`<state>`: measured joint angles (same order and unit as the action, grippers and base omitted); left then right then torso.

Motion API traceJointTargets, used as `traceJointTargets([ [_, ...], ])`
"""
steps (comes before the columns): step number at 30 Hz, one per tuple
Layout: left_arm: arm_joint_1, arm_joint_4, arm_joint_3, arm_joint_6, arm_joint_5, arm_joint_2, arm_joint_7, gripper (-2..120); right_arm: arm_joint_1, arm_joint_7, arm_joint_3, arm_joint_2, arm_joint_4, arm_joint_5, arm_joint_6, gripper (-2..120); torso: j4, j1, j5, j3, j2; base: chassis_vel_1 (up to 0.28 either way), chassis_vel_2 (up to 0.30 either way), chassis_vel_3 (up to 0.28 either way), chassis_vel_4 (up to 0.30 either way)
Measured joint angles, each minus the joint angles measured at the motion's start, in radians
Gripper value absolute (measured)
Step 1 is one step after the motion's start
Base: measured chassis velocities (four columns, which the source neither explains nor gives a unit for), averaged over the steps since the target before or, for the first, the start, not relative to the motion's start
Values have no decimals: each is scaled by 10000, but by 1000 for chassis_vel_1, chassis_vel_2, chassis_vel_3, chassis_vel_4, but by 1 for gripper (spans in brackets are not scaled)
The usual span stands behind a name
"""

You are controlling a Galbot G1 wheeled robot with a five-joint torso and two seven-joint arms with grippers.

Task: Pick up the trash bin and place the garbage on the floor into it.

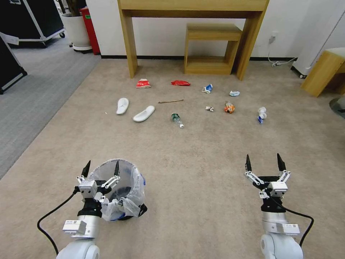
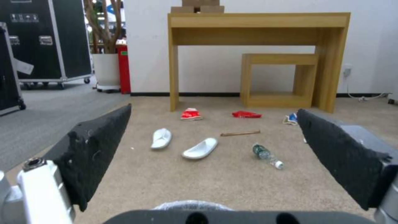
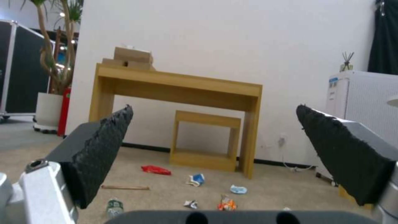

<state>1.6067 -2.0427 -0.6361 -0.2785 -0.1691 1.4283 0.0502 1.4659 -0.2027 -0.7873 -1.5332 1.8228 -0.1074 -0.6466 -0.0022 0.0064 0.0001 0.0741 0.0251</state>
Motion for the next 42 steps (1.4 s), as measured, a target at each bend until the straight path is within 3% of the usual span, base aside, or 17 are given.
traceJointTargets([
  [42,-143,139,35,176,-217,-62,8,100,-509,163,-82,-238,-608,595,-307,100,-1,0,1,0,0,26,26,-25,-23],
])
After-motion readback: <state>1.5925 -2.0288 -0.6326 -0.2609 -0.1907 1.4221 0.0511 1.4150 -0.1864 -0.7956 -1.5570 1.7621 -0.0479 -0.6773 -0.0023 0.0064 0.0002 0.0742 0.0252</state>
